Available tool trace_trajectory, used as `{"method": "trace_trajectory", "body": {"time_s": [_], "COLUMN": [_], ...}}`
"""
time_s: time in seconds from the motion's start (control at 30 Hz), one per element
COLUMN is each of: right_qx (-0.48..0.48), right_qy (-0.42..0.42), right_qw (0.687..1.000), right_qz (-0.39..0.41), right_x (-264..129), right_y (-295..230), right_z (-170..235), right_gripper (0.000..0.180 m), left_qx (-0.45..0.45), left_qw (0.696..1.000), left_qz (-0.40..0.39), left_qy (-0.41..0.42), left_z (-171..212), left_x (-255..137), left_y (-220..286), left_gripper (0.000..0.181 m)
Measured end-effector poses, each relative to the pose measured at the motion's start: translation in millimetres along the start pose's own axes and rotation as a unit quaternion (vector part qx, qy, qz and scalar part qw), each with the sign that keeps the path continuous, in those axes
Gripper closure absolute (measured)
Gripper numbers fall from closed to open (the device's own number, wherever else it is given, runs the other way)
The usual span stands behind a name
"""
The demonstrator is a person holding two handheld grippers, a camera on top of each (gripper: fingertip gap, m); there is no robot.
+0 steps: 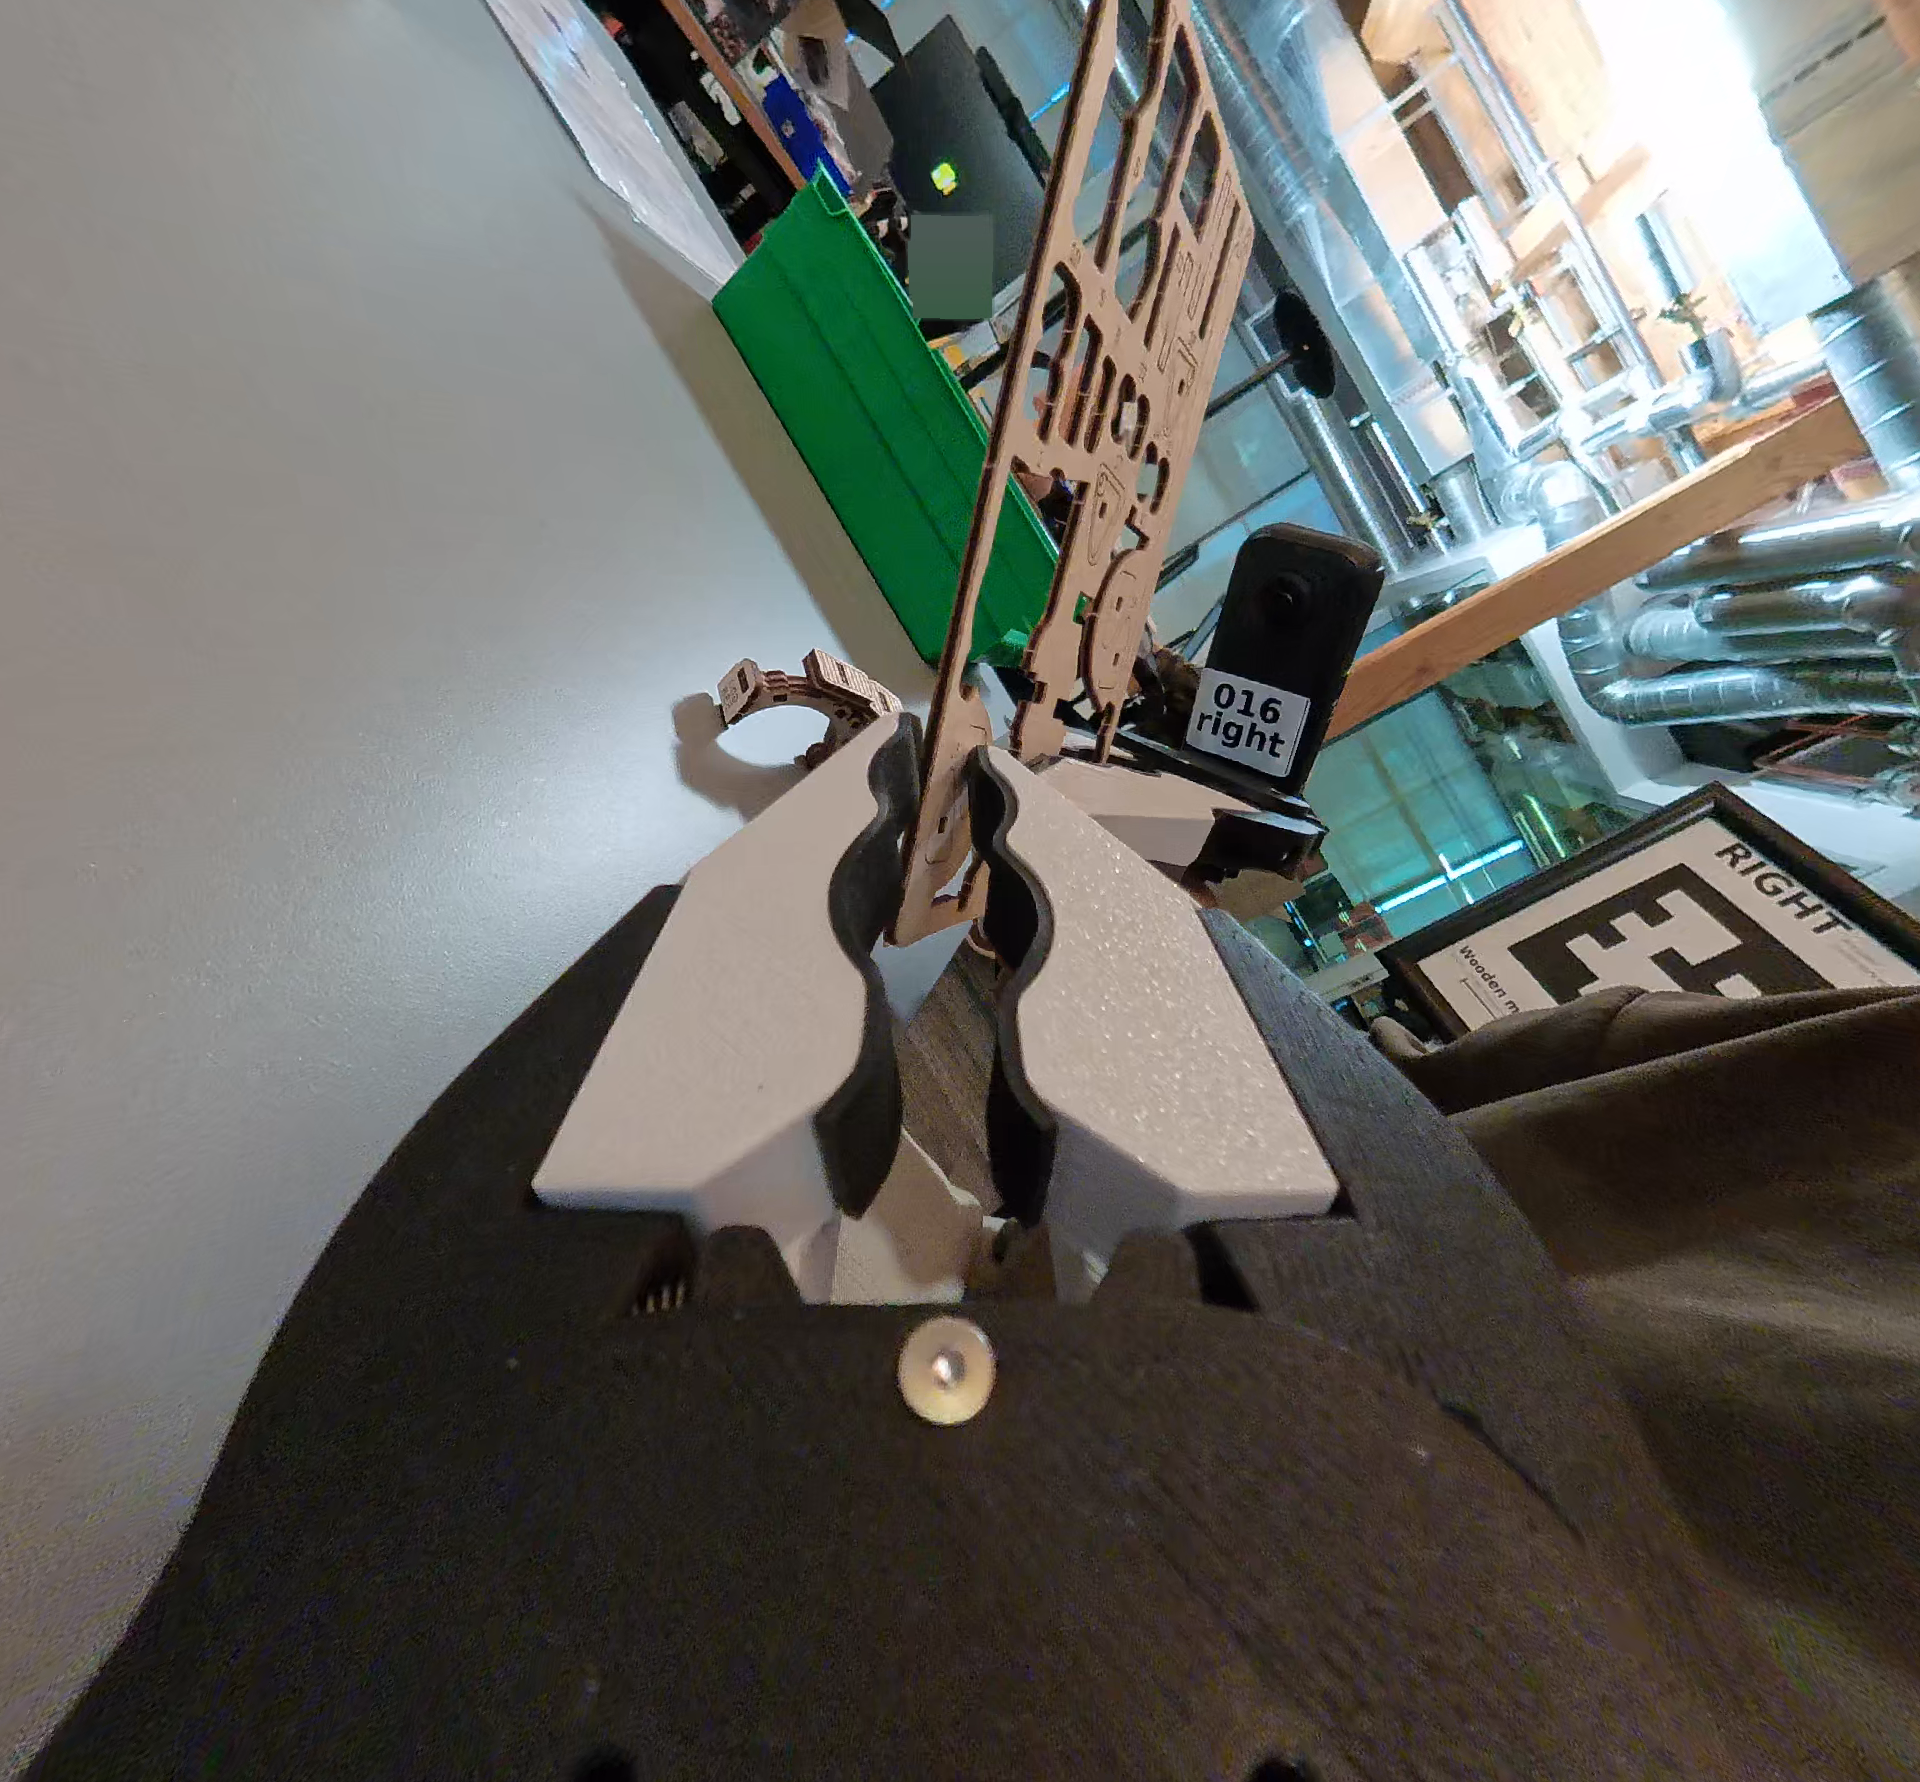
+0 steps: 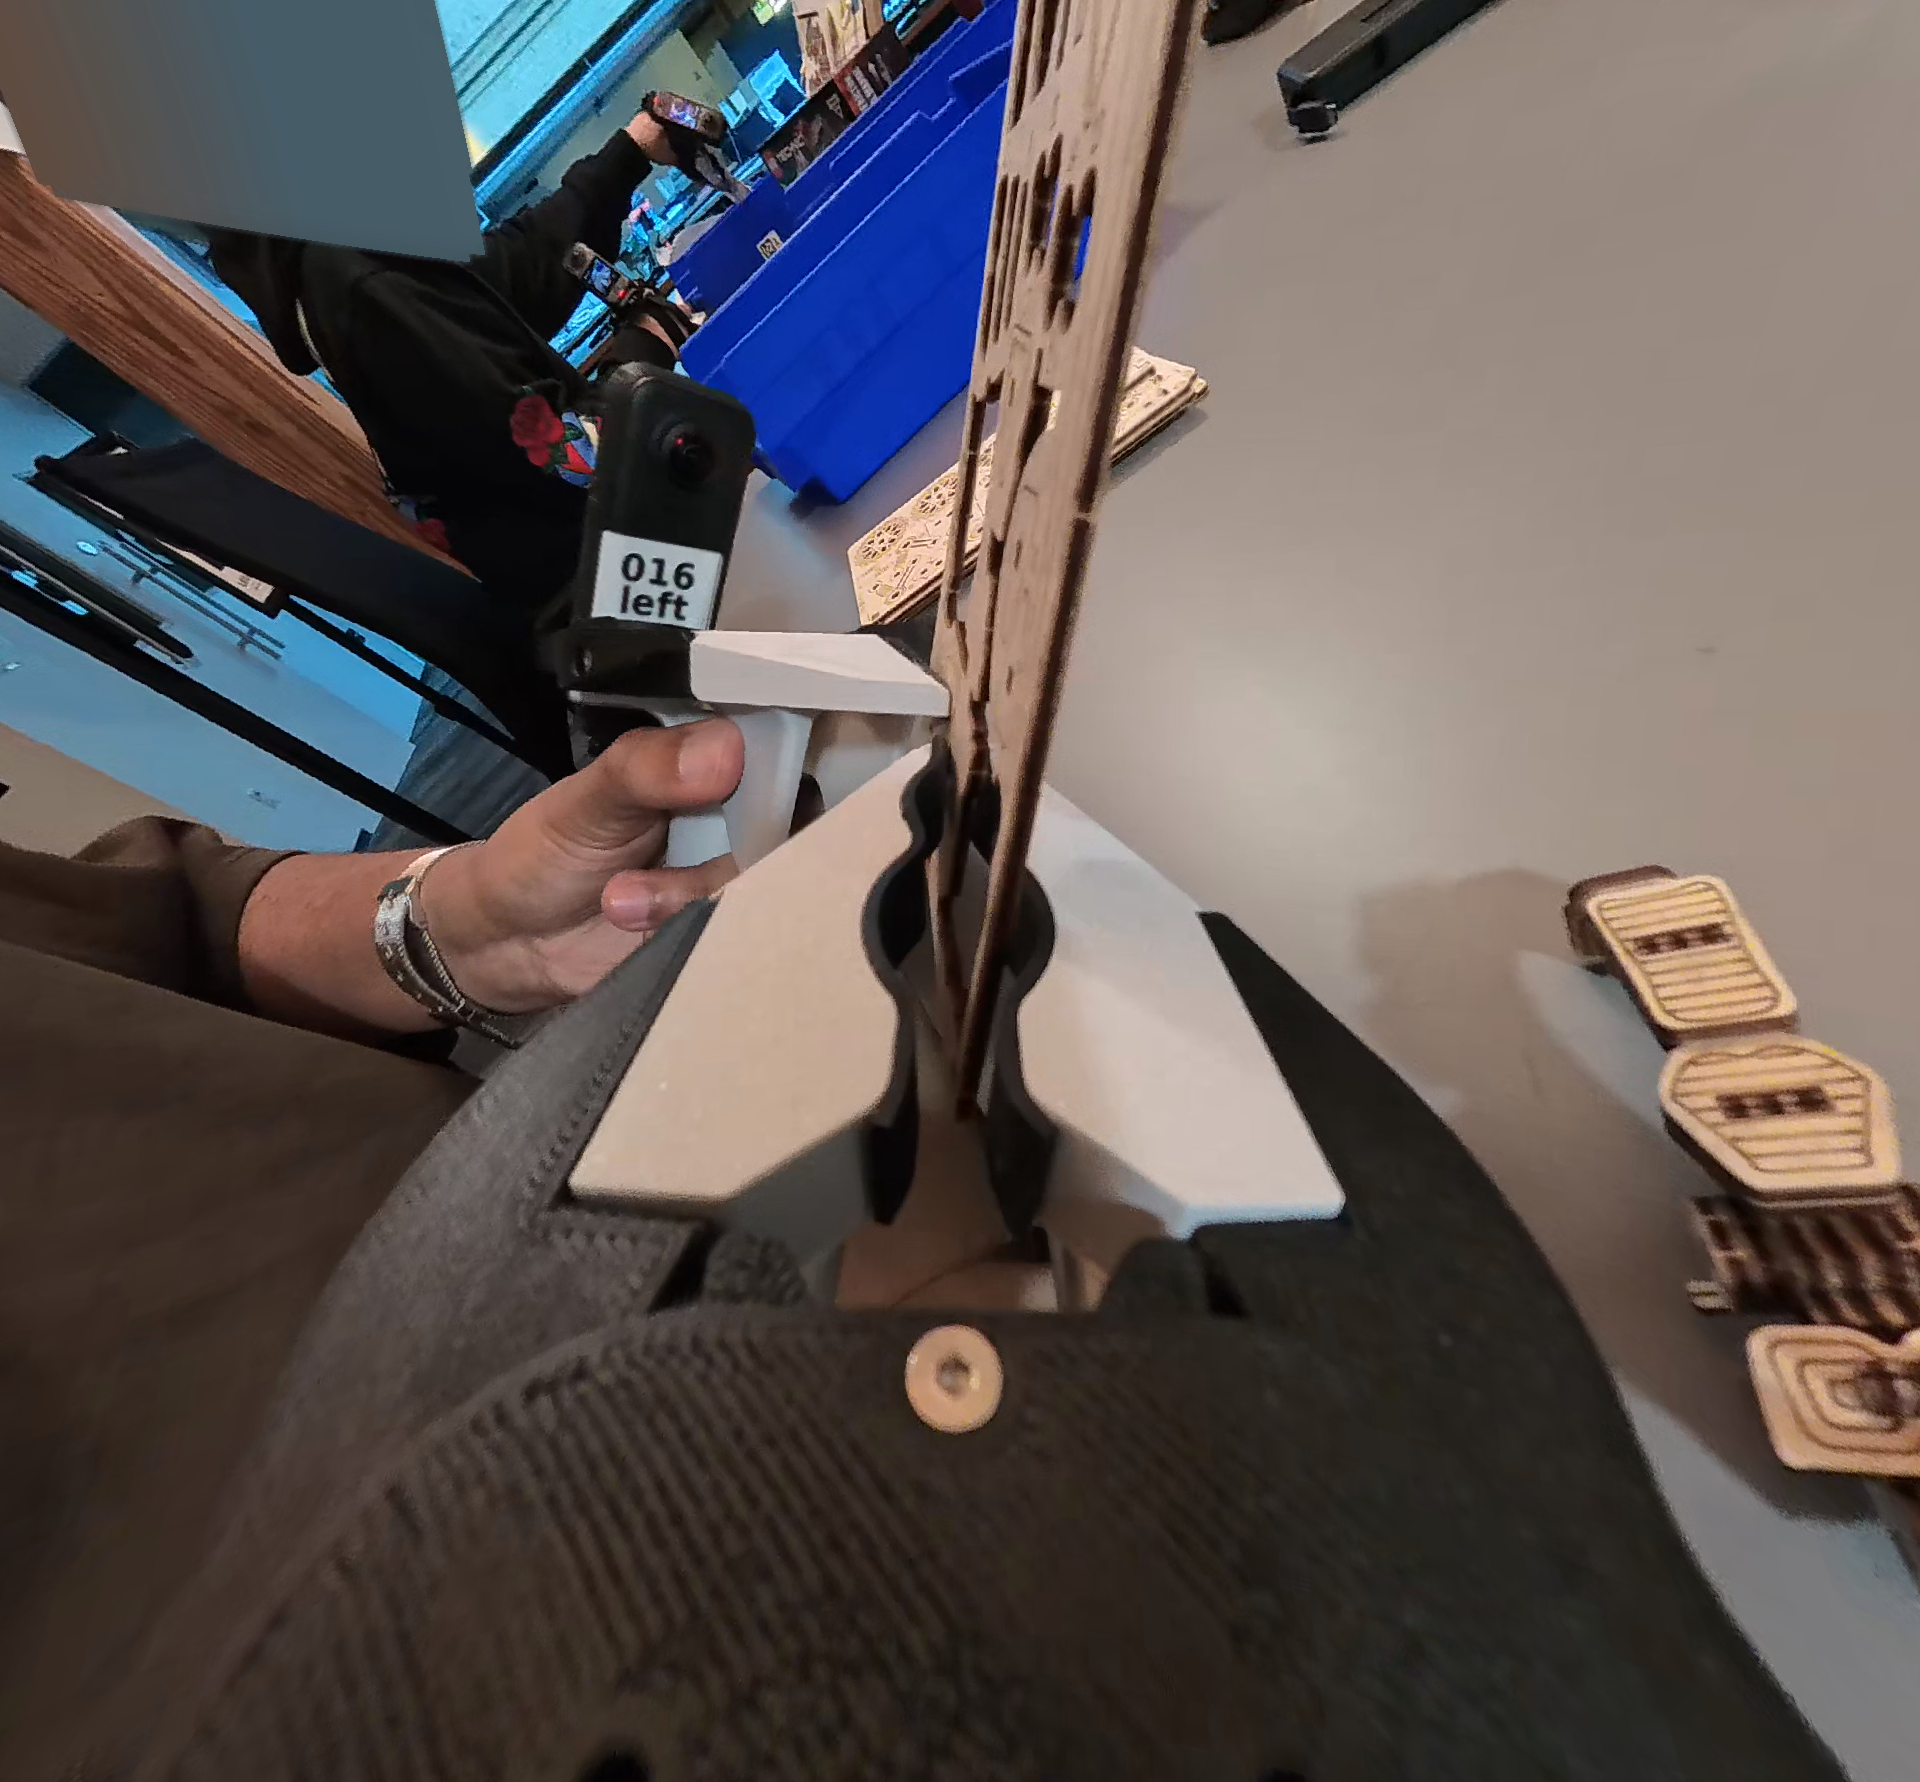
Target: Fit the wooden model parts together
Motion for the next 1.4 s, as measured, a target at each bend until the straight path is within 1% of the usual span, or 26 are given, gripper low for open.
{"method": "trace_trajectory", "body": {"time_s": [0.17, 0.27, 0.4, 0.53, 0.6, 0.63, 0.67, 0.77, 0.83, 0.97, 1.13, 1.23, 1.3, 1.4], "right_qx": [-0.013, -0.012, 0.037, 0.034, 0.026, 0.024, 0.024, 0.032, 0.047, 0.089, 0.081, 0.096, 0.104, 0.089], "right_qy": [-0.002, 0.003, 0.017, 0.024, 0.025, 0.022, 0.02, 0.02, 0.025, 0.031, 0.019, 0.017, 0.025, 0.041], "right_qw": [1.0, 1.0, 0.998, 0.998, 0.999, 0.999, 0.999, 0.999, 0.999, 0.995, 0.996, 0.995, 0.994, 0.995], "right_qz": [0.001, -0.007, -0.041, -0.041, -0.027, -0.02, -0.013, -0.006, -0.001, -0.02, -0.017, -0.017, -0.017, -0.002], "right_x": [-0.5, -2.0, -4.1, -3.0, -0.3, 1.1, 2.0, 0.0, -3.9, -13.6, -14.2, -14.8, -18.4, -25.1], "right_y": [-0.7, -2.9, -3.6, -5.9, -6.6, -6.8, -7.0, -10.8, -13.4, -24.1, -19.6, -10.6, -6.1, 1.9], "right_z": [0.0, -2.9, -9.0, -7.7, -6.1, -4.3, -2.8, 0.7, 4.9, 15.5, 19.2, 18.8, 15.4, 7.0], "right_gripper": [0.177, 0.178, 0.178, 0.176, 0.166, 0.154, 0.147, 0.139, 0.138, 0.136, 0.137, 0.137, 0.137, 0.136], "left_qx": [0.009, 0.004, 0.02, 0.012, 0.018, 0.022, 0.022, 0.019, 0.013, -0.012, -0.037, -0.042, -0.045, -0.057], "left_qw": [1.0, 1.0, 0.999, 0.998, 0.998, 0.997, 0.997, 0.996, 0.997, 0.996, 0.995, 0.993, 0.993, 0.991], "left_qz": [0.003, 0.025, 0.033, 0.051, 0.063, 0.071, 0.075, 0.087, 0.077, 0.081, 0.091, 0.102, 0.107, 0.12], "left_qy": [-0.009, -0.01, -0.019, -0.021, -0.015, -0.011, -0.01, 0.008, 0.02, 0.029, 0.033, 0.031, 0.026, 0.017], "left_z": [0.7, -1.7, -3.8, -5.2, -11.0, -15.0, -17.8, -27.7, -32.0, -32.4, -34.3, -34.7, -32.8, -27.0], "left_x": [0.3, 0.7, 1.7, -3.0, -7.6, -10.1, -12.1, -18.1, -20.9, -22.3, -21.1, -20.1, -18.2, -12.8], "left_y": [0.5, 3.6, 6.7, 10.6, 14.4, 17.0, 17.7, 17.8, 12.7, 7.6, 1.5, 3.1, 4.6, 8.5], "left_gripper": [0.173, 0.173, 0.172, 0.176, 0.178, 0.179, 0.179, 0.181, 0.181, 0.181, 0.181, 0.181, 0.181, 0.181]}}
Point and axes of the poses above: each gripper's, where its closed fingertips meet, x out along the fingers, z out of its underside, y = z × x across the jaws, the point moved 1 cm from there along -x, back along the fingers, and after that the axes turned 7 degrees about z, right-handed, at the moved point
